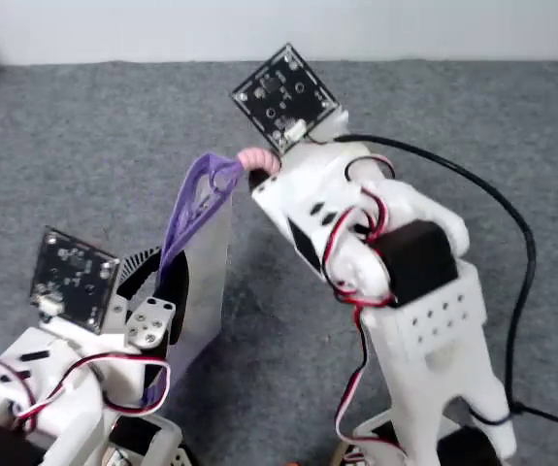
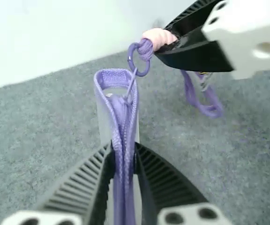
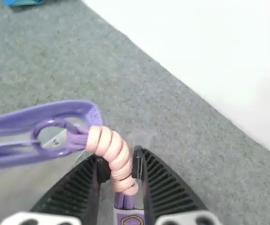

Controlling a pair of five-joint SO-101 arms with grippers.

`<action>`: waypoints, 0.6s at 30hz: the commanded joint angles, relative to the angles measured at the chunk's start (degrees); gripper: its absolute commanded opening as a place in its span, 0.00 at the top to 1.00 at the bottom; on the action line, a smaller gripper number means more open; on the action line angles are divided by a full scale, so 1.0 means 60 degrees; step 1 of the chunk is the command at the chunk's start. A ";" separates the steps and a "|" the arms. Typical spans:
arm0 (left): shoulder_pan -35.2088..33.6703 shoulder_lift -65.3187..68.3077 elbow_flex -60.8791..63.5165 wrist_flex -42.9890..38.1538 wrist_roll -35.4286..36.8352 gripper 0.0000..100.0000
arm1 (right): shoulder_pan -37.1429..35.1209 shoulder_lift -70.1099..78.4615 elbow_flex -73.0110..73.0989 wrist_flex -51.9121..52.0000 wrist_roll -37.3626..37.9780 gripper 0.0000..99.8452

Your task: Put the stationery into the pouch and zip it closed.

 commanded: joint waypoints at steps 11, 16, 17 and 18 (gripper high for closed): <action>0.0000 -0.0147 -0.2484 0.1407 -0.0425 0.99 | 0.1722 0.1956 -0.0073 -0.1780 0.0073 0.99; 0.0073 -0.0147 -0.2527 0.1509 -0.0542 0.99 | 0.2264 0.2718 -0.0103 -0.2410 0.0073 0.99; 0.0073 -0.0147 -0.2527 0.1509 -0.0542 0.99 | 0.2322 0.2791 -0.0117 -0.2498 0.0073 0.99; 0.0073 -0.0147 -0.2527 0.1509 -0.0542 0.99 | 0.2322 0.2850 -0.0117 -0.2557 0.0073 0.99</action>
